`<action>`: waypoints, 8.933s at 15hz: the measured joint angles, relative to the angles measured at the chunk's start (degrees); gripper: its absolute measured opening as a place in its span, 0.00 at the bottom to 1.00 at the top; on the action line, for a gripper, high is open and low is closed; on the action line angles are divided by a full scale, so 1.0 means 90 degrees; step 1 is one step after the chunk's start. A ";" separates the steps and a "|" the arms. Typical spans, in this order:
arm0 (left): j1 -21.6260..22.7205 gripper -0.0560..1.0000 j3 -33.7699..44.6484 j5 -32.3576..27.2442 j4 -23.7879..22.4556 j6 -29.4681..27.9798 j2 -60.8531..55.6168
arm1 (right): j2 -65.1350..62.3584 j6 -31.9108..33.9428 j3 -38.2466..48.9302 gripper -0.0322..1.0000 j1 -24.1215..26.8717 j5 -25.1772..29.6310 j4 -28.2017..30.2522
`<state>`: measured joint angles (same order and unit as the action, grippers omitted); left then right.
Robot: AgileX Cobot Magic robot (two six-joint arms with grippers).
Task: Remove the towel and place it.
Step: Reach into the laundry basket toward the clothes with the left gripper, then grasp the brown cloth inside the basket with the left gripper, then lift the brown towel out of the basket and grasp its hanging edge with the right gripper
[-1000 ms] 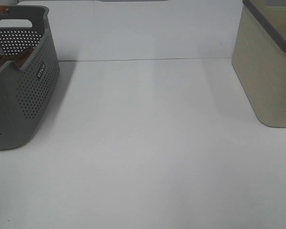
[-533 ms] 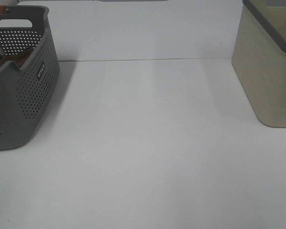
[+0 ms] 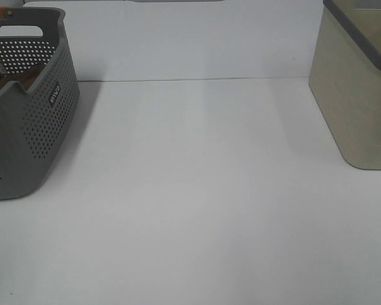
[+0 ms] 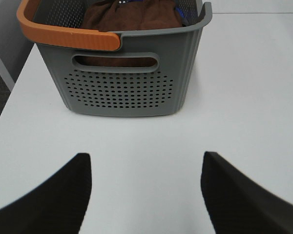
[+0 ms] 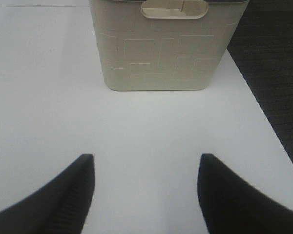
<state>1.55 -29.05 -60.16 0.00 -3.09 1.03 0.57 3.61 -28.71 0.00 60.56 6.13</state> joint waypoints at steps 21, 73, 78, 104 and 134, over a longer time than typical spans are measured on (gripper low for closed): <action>0.0000 0.64 0.0000 0.0000 0.0000 0.0000 0.0000 | 0.0000 0.0000 0.0000 0.60 0.0000 0.0000 0.0000; 0.0528 0.64 -0.9333 0.1993 -0.1668 -0.1655 1.4088 | 0.0000 0.0000 0.0000 0.60 0.0000 0.0000 -0.0006; 0.0598 0.64 -0.9339 0.2362 -0.1592 -0.1681 1.4419 | 0.0000 0.0000 0.0000 0.60 0.0000 0.0000 -0.0006; 0.0598 0.05 -0.9339 0.2954 -0.1165 -0.1343 1.3929 | 0.0000 0.0000 0.0000 0.60 0.0000 0.0000 -0.0006; -0.4151 0.05 -0.9339 0.2012 0.3183 0.2585 1.0619 | 0.5933 -0.9072 -0.0166 0.60 0.0000 -0.1305 -0.8887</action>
<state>-35.81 -113.10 -42.06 28.65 20.17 96.60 53.97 -78.04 -30.19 0.00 48.82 -73.85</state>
